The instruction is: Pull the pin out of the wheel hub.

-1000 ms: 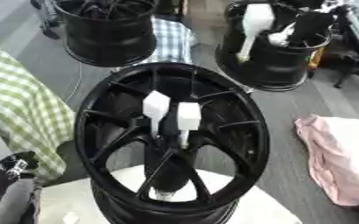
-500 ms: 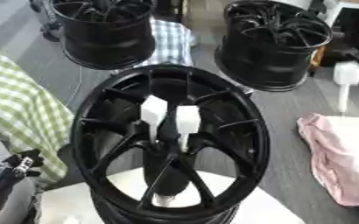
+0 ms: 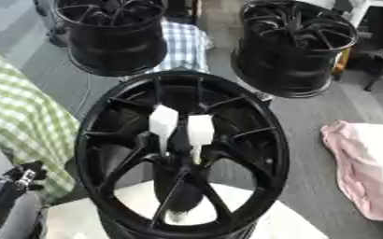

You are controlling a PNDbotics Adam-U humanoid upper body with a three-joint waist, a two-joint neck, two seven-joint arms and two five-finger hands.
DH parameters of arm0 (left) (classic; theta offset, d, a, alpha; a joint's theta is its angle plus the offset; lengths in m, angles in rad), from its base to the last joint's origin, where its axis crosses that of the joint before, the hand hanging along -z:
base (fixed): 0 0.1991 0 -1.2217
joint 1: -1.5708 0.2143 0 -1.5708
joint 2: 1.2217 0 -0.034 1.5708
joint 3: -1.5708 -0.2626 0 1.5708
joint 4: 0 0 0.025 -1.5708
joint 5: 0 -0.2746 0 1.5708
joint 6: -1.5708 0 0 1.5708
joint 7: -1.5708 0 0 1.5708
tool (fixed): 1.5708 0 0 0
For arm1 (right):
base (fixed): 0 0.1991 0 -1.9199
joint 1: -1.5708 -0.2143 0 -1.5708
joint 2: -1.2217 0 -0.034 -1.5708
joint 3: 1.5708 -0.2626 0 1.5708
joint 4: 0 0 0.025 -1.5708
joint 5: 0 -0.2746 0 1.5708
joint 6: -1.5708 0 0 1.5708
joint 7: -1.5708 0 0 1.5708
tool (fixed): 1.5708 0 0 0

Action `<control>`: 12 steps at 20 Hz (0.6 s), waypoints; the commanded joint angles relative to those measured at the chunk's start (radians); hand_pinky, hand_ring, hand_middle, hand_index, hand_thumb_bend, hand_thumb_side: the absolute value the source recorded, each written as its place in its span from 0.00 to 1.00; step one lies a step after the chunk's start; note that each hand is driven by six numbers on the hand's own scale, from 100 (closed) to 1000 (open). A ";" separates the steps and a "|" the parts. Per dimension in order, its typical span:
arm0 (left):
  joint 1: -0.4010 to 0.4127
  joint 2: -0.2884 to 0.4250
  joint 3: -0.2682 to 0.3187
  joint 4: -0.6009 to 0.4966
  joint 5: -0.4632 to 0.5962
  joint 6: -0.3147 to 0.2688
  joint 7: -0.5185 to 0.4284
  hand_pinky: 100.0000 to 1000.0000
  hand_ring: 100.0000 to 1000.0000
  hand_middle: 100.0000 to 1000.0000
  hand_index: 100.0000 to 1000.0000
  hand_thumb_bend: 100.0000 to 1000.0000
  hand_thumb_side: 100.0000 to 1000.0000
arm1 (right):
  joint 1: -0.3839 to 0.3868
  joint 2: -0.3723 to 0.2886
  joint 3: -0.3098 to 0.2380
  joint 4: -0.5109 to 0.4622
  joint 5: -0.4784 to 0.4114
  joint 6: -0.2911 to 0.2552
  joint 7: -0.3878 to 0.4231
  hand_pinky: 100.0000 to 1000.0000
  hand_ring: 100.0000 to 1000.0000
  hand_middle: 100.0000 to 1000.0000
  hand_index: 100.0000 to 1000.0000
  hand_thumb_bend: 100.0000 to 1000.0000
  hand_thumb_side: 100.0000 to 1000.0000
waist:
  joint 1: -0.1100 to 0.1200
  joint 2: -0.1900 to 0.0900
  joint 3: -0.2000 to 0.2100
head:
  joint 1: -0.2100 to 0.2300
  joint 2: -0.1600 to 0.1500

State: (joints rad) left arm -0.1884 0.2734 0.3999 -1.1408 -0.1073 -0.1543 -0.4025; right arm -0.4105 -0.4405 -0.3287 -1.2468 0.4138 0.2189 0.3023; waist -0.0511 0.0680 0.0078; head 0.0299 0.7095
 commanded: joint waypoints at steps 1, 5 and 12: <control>-0.011 0.015 -0.009 -0.008 0.002 0.000 -0.010 0.68 0.73 0.62 0.78 0.25 0.63 | 0.105 0.142 0.015 -0.114 -0.082 -0.108 -0.140 0.75 0.71 0.72 0.87 0.04 0.40 | 0.001 -0.014 0.004 | -0.015 -0.001; -0.017 0.010 -0.019 -0.004 0.001 0.000 -0.019 0.68 0.73 0.62 0.78 0.25 0.63 | 0.202 0.308 0.240 -0.038 -0.191 -0.318 -0.625 0.74 0.69 0.70 0.87 0.02 0.39 | 0.004 -0.016 0.020 | -0.030 0.006; -0.015 0.011 -0.022 0.001 0.005 -0.007 -0.020 0.68 0.73 0.62 0.78 0.25 0.63 | 0.201 0.340 0.328 0.109 -0.250 -0.436 -0.810 0.73 0.66 0.66 0.84 0.01 0.36 | 0.010 -0.011 0.018 | -0.035 0.005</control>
State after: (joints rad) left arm -0.1939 0.2685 0.3794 -1.1291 -0.1073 -0.1570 -0.4220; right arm -0.2006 -0.0929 -0.0094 -1.1449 0.1756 -0.2026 -0.4864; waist -0.0448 0.0673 0.0261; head -0.0023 0.7153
